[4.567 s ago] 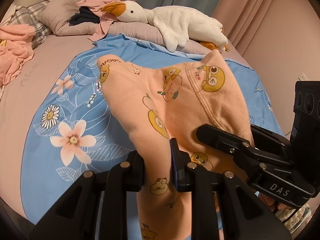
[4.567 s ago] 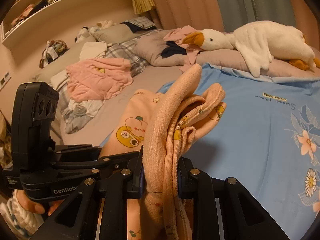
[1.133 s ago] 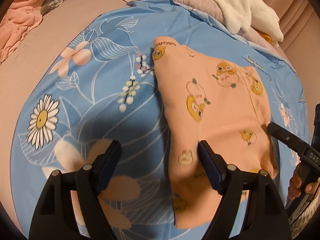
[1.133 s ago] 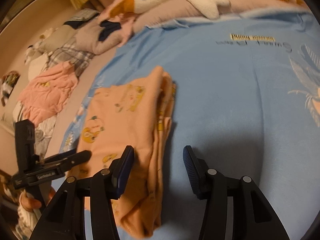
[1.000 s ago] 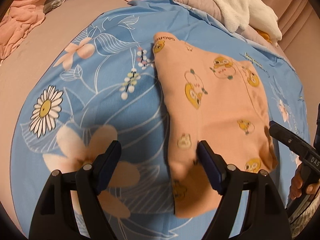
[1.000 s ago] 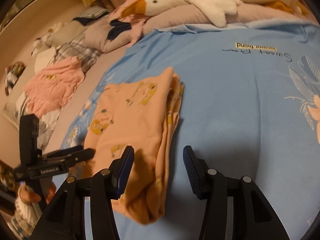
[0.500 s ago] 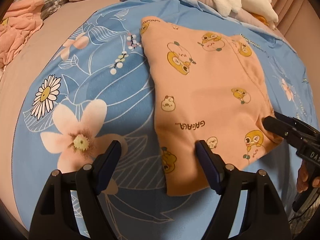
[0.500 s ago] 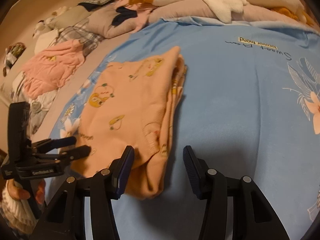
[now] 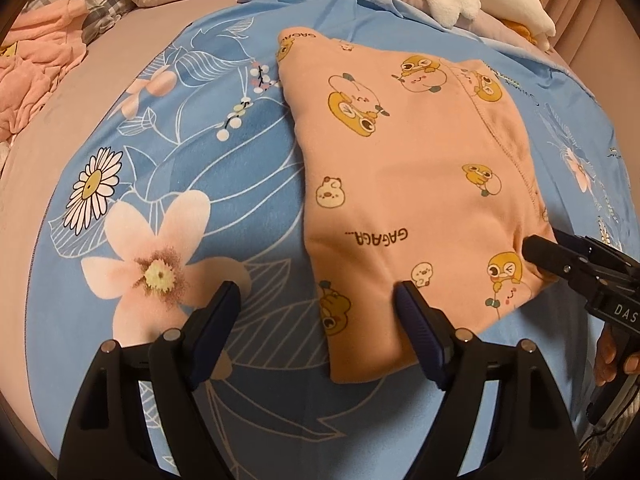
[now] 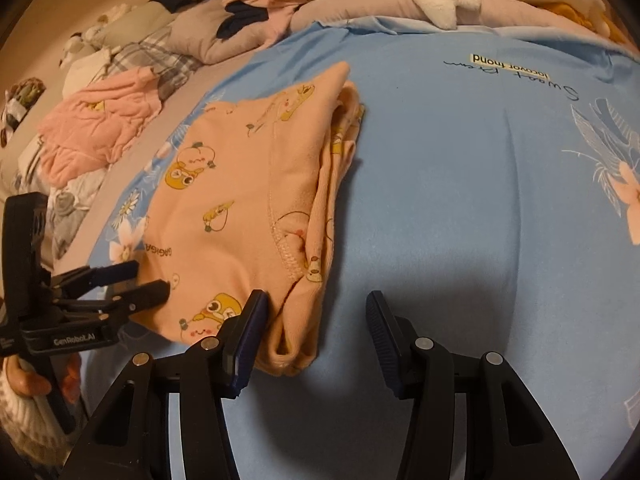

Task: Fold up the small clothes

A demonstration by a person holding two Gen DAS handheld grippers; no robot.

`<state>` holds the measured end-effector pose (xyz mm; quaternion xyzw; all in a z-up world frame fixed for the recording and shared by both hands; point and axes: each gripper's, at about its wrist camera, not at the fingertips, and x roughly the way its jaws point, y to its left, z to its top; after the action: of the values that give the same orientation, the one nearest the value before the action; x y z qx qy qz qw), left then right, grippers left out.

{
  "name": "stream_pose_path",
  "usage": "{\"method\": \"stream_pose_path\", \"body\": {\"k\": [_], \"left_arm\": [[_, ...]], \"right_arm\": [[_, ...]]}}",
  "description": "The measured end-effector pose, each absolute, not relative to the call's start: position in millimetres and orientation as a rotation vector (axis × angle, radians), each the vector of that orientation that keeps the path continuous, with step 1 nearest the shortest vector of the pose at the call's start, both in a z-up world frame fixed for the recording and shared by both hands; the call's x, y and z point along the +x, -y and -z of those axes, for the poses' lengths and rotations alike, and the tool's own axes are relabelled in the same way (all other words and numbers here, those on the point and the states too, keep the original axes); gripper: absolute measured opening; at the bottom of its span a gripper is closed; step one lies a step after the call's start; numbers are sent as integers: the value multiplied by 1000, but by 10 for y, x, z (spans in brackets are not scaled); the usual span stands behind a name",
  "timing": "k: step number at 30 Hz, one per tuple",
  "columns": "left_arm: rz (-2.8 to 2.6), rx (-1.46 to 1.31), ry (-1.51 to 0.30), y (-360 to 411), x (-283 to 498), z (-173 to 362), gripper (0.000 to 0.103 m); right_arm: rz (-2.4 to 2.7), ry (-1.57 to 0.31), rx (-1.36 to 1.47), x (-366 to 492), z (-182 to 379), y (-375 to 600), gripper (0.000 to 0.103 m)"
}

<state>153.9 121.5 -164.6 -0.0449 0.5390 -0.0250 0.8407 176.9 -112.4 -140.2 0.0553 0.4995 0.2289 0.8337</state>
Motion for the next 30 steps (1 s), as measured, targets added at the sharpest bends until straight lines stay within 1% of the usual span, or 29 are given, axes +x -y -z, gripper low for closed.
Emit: {"method": "stream_pose_path", "body": {"k": [7, 12, 13, 17, 19, 21, 28, 30], "left_arm": [[52, -115, -1136, -1154, 1432, 1551, 80], [59, -92, -1107, -1032, 1284, 1379, 80], [62, -82, -1104, -1002, 1255, 1344, 82], [56, -41, -1076, -902, 1096, 1204, 98], [57, -51, -1060, -904, 1004, 1156, 102], [49, -50, -1055, -907, 912, 1115, 102], [13, -67, -1031, -938, 601, 928, 102], [1, -73, -1006, -953, 509, 833, 102]], "right_arm": [[-472, -1048, 121, 1642, 1264, 1146, 51], [-475, -1019, 123, 1473, 1125, 1202, 51], [-477, -1014, 125, 1425, 1093, 1212, 51], [-478, -993, 113, 1257, 971, 1237, 51], [-468, -984, 104, 1176, 917, 1235, 52], [-464, -976, 98, 1113, 878, 1233, 64], [-464, -953, 91, 855, 706, 1192, 69], [-467, -940, 89, 783, 644, 1180, 75]]}}
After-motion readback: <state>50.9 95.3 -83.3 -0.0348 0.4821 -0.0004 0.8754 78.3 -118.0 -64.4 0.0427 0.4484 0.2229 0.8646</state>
